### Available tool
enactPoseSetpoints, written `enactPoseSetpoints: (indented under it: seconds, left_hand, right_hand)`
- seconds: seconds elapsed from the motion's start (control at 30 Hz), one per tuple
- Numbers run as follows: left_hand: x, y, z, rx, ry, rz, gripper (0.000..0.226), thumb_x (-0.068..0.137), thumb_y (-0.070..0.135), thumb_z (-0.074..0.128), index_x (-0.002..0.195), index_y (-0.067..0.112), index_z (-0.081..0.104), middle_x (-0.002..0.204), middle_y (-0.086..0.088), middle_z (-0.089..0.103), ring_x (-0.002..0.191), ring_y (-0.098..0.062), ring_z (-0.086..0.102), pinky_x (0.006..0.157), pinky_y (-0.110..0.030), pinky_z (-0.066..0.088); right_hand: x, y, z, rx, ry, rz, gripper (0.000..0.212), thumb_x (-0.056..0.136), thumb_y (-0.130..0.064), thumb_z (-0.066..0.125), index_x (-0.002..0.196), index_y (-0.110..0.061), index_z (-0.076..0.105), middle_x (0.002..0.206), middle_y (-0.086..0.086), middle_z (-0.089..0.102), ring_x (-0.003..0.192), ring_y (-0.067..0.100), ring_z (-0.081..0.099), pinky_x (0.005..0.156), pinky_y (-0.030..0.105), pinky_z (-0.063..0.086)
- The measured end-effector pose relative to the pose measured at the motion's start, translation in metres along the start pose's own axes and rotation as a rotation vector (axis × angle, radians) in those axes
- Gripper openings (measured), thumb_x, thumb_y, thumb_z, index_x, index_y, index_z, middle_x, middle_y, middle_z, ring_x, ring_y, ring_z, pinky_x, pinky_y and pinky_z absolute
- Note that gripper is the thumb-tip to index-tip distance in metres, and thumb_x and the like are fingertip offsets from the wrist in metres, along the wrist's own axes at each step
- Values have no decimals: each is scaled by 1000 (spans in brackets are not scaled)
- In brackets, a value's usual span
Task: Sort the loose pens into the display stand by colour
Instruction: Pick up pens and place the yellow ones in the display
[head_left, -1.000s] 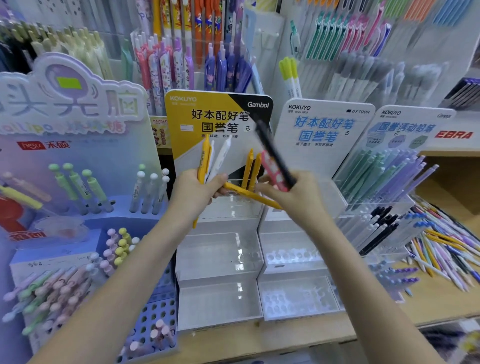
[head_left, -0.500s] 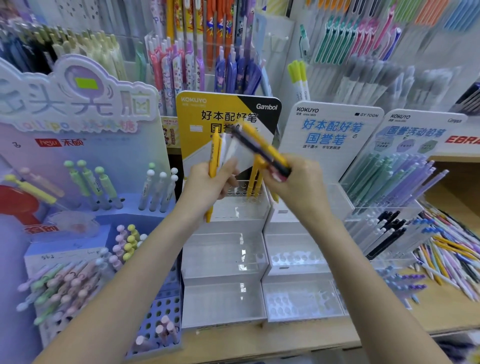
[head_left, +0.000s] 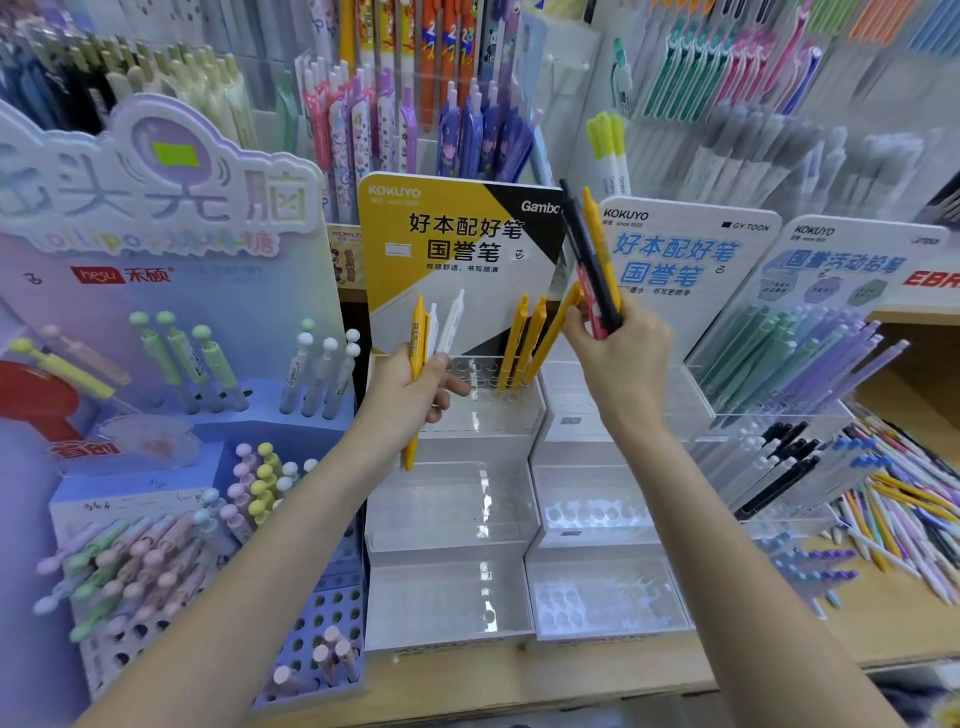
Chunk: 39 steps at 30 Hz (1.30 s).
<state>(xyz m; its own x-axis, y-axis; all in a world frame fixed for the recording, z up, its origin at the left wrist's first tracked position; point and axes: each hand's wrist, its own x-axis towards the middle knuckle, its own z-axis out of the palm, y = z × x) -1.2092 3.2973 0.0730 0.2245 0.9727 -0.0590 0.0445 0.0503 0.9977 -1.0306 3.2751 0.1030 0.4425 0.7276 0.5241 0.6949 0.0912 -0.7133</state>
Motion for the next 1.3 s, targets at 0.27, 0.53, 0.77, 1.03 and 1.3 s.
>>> enactPoseSetpoints:
  seconds: [0.27,0.53,0.77,1.03,1.3]
  left_hand:
    - [-4,-11,-1,-24,14,-10,13,100,16,38,101,11,50,76,1,62,58,-4,51,52,-16,43]
    - [-8,-12,-1,-49,-134,47,13,98,18,41,94,19,53,77,2,58,59,-7,48,54,-18,43]
    - [-10,-7,8,90,-283,222,9,96,19,45,99,25,51,77,7,56,58,-3,50,56,-18,44]
    - [-10,-11,-2,3,-230,99,13,96,14,46,90,19,57,66,12,60,53,2,47,48,-12,39]
    - [-8,-11,3,180,-236,182,13,96,20,46,93,28,57,81,7,62,61,3,54,49,-13,40]
  right_hand:
    - [-25,15,29,-133,-89,32,18,88,-18,60,74,-15,49,59,-6,39,50,8,33,47,18,24]
    - [-24,1,6,-63,-122,126,24,83,-30,68,74,-10,59,55,-3,46,48,10,36,45,18,28]
    - [-17,-32,-8,279,-258,285,17,76,-20,75,70,-9,64,53,-2,52,42,5,40,49,26,36]
    - [7,-34,-36,389,-319,376,8,81,-11,69,79,-10,62,60,8,40,42,12,32,35,21,30]
    - [-3,-33,-49,400,-255,323,5,80,-11,70,78,-11,65,58,7,46,39,8,33,36,19,30]
